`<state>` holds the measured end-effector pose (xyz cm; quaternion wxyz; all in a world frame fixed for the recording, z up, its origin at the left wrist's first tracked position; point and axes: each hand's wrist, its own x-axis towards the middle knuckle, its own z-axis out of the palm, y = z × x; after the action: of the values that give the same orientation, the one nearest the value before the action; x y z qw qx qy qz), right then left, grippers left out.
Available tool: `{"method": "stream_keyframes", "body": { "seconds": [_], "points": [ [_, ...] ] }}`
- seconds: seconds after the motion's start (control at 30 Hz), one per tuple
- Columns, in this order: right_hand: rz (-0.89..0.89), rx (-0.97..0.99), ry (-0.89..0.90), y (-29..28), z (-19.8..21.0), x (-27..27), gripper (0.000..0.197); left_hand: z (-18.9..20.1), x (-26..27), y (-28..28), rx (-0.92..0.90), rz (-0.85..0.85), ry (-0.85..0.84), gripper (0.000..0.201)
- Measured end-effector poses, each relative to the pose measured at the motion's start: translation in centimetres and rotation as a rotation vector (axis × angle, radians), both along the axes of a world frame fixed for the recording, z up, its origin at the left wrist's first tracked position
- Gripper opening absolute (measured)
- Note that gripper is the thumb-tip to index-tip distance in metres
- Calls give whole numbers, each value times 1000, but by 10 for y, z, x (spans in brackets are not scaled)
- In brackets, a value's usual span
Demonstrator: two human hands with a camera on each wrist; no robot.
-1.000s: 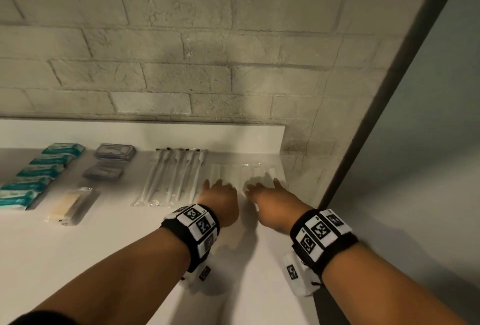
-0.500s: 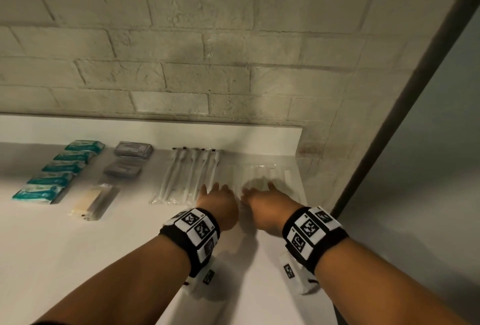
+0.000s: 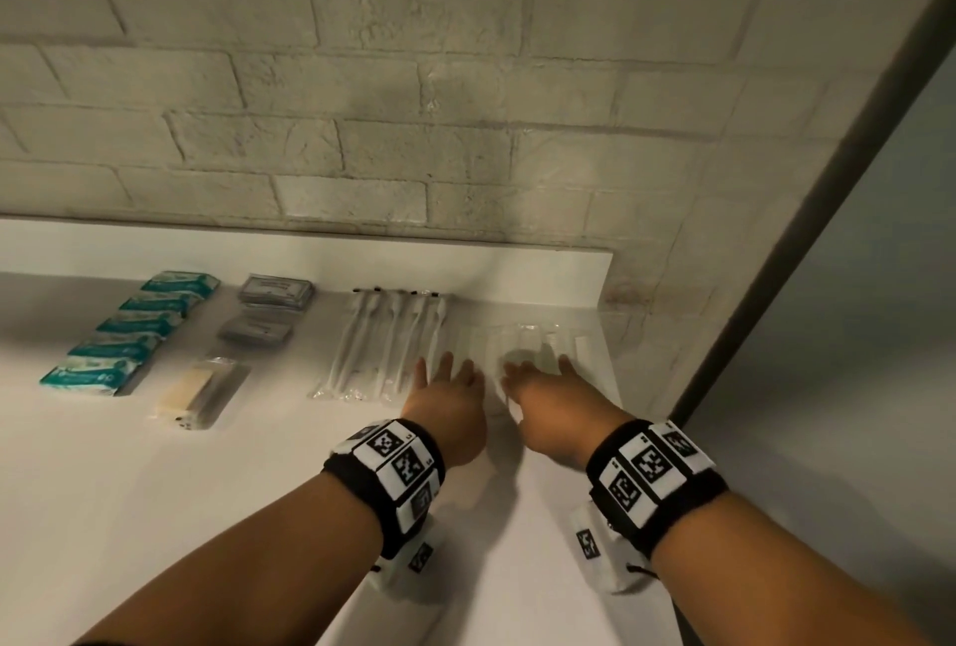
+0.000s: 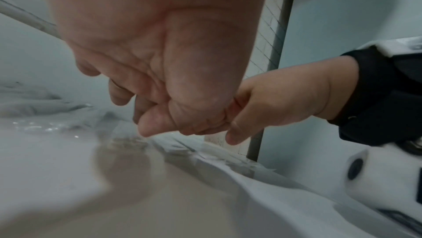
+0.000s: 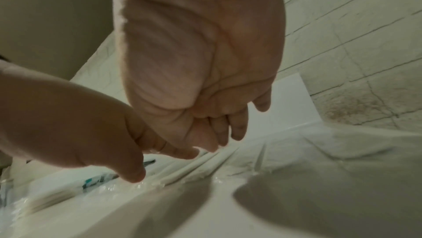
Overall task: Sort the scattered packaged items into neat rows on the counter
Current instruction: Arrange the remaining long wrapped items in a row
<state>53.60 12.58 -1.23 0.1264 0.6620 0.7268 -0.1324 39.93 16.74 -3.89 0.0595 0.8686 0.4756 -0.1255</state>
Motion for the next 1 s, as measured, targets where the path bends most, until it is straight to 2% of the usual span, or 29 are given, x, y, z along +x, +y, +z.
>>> {"method": "stream_keyframes", "body": {
  "seconds": [0.13,0.37,0.5,0.63,0.77,1.0],
  "points": [
    [-62,-58,-79,-3,-1,7,57,-1,8,-7,-48,-101,35,68],
    [-18,-46,-72,-4,-10,6,59,2,9,-5,-43,-100,64,67],
    [-109,-28,-13,-7,-3,11,61,3,12,-8,-20,-90,51,68],
    [-203,-54,-91,-11,-1,25,53,5,27,-14,-28,-181,41,72],
    [-171,-104,-126,-14,-5,29,53,4,37,-15,-45,-214,70,70],
    [-211,-92,-36,-19,-3,35,59,6,38,-16,-16,-219,91,68]
  ]
}}
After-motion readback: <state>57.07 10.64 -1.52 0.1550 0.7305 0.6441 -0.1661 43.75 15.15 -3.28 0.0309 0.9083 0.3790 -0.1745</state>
